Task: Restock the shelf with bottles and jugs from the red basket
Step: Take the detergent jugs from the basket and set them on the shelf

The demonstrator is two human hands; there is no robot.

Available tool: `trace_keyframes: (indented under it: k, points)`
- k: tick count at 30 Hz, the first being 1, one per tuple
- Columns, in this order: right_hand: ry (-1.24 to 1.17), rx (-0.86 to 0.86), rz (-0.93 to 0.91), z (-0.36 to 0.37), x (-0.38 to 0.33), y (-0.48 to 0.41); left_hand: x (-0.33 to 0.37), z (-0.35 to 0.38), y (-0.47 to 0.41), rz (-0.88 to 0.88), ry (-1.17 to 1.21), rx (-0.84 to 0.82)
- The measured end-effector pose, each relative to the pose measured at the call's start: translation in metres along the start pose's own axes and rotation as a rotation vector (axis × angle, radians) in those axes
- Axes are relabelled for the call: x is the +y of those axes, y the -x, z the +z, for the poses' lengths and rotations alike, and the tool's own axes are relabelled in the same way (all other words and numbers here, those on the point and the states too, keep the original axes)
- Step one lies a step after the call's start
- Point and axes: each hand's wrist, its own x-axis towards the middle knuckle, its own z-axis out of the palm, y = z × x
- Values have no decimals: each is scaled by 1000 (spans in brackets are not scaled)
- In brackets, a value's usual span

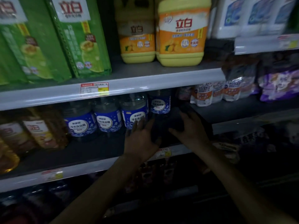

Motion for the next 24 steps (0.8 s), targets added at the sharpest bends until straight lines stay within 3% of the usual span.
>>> trace_keyframes:
  k: [6,15,19,24]
  points:
    - [161,-115,23,-18,-46,72,-11,-33,62,90,-333,-107]
    - [167,-205,-199,6,-96,117,-51,-92,131,57,-581,-226]
    - [140,-276,-249,21,-117,124,-72,-106,147,-18,-560,-340]
    - [115,-431,-280,37,-155,128,-98,-122,171,-99,-533,-366]
